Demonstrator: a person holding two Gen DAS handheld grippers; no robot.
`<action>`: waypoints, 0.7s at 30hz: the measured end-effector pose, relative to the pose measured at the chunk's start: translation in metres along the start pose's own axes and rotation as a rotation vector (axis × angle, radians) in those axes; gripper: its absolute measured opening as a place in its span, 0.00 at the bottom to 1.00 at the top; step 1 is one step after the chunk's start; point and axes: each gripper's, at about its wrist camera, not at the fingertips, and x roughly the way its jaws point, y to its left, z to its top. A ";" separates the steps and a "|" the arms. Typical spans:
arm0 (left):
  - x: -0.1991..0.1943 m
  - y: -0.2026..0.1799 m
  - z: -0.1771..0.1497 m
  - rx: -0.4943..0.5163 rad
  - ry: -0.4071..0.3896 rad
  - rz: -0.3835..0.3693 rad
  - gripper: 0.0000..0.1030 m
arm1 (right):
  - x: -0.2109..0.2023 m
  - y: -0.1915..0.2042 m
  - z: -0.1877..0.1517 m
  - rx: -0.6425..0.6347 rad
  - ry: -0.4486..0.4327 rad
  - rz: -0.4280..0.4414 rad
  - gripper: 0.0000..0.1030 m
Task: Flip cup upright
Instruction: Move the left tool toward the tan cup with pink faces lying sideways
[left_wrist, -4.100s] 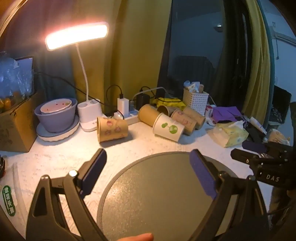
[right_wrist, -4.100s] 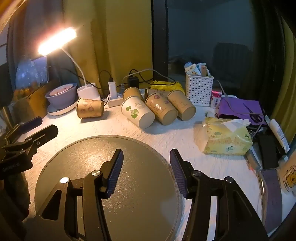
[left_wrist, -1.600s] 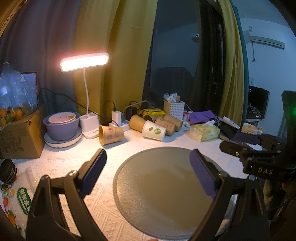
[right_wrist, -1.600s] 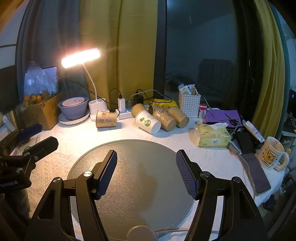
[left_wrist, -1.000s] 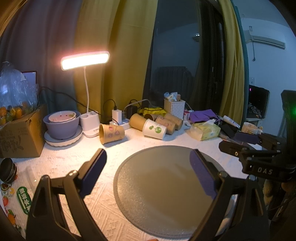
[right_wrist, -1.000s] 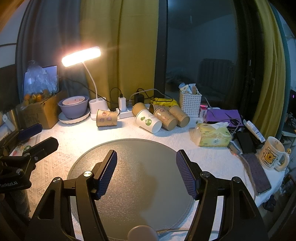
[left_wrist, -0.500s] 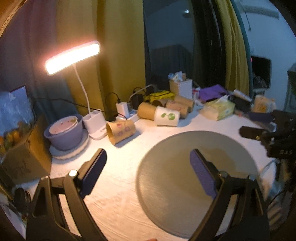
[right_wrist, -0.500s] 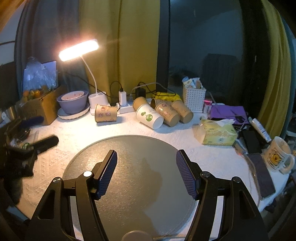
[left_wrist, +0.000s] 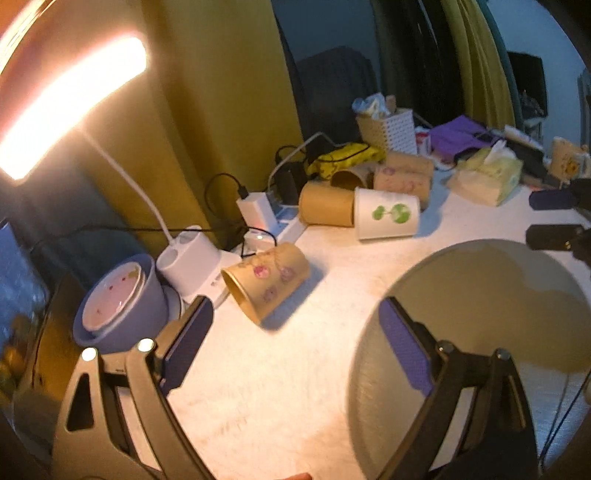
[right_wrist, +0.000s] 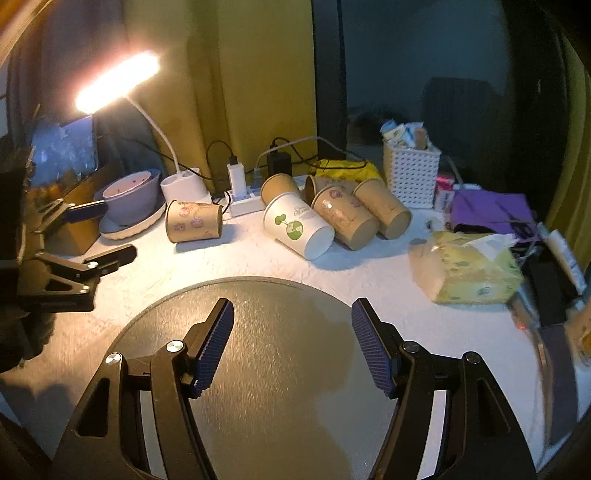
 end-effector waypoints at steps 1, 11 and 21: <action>0.006 0.003 0.003 0.007 0.006 0.002 0.89 | 0.004 -0.002 0.002 0.009 0.004 0.007 0.68; 0.076 0.021 0.015 0.167 0.093 0.044 0.90 | 0.043 -0.022 0.023 0.078 0.034 0.017 0.68; 0.134 0.021 0.016 0.305 0.175 0.016 0.90 | 0.058 -0.036 0.024 0.121 0.047 0.034 0.68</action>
